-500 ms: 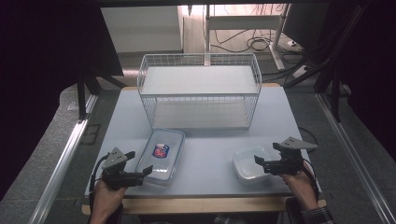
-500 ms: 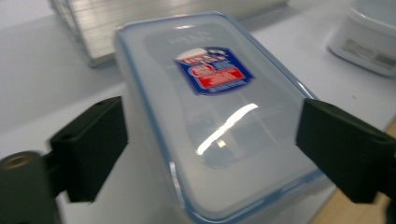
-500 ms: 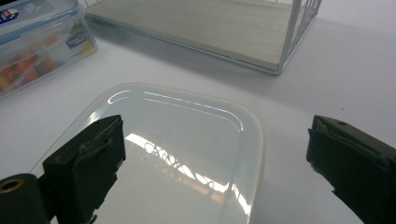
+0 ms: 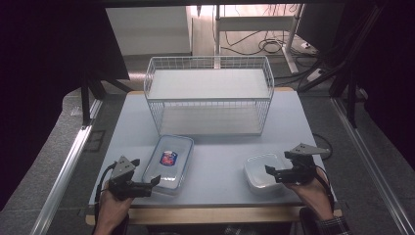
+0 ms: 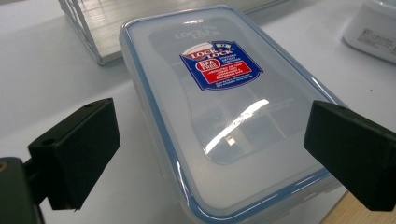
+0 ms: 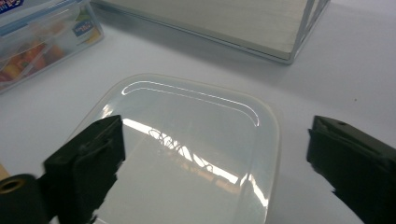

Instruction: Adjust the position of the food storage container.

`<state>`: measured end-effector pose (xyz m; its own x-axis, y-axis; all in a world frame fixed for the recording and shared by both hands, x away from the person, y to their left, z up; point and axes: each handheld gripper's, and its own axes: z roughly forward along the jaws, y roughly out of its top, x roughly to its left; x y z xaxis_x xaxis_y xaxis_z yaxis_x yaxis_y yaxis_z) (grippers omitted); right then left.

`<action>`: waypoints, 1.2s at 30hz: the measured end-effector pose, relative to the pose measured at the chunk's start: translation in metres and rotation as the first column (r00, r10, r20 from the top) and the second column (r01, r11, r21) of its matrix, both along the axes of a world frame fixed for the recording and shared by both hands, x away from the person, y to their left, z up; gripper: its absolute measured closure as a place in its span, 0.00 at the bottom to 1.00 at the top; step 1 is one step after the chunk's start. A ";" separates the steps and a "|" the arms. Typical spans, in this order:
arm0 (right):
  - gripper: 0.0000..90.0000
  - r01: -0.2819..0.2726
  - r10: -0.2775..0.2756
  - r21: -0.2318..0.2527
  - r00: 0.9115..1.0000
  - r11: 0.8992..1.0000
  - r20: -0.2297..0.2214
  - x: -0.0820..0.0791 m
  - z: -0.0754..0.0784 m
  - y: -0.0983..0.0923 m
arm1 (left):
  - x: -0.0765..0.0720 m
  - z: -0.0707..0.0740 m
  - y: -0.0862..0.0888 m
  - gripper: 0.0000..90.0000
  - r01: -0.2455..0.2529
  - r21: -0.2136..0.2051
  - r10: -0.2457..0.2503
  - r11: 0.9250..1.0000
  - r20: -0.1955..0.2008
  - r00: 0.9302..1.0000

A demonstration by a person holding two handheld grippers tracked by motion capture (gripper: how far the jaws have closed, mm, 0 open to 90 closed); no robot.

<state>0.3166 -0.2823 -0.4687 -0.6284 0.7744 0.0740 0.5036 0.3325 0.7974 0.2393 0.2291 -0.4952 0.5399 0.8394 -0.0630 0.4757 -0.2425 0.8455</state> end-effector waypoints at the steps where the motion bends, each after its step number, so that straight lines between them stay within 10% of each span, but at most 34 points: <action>1: 0.11 0.001 -0.001 -0.004 1.000 1.000 0.003 -0.001 0.002 0.001 | -0.001 0.000 -0.001 0.04 -0.003 0.008 0.003 1.000 0.009 1.000; 8: 0.46 -0.078 0.081 -0.065 0.996 0.995 0.043 -0.015 0.016 0.026 | 0.000 0.000 0.001 0.03 -0.028 0.021 0.028 0.999 0.006 1.000; 15: 0.85 -0.250 0.251 -0.104 0.968 0.963 -0.003 -0.023 0.014 0.065 | 0.000 0.000 0.003 0.04 -0.044 0.029 0.044 0.999 0.001 0.999; 22: 0.97 -0.333 0.332 -0.138 0.943 0.933 -0.031 -0.025 0.007 0.088 | 0.000 0.000 0.002 0.05 -0.056 0.048 0.056 0.997 0.003 0.998; 36: 0.99 -0.264 0.256 -0.209 0.964 0.942 -0.065 -0.012 -0.002 0.081 | 0.000 0.002 0.005 0.05 -0.071 0.044 0.071 0.996 -0.009 0.997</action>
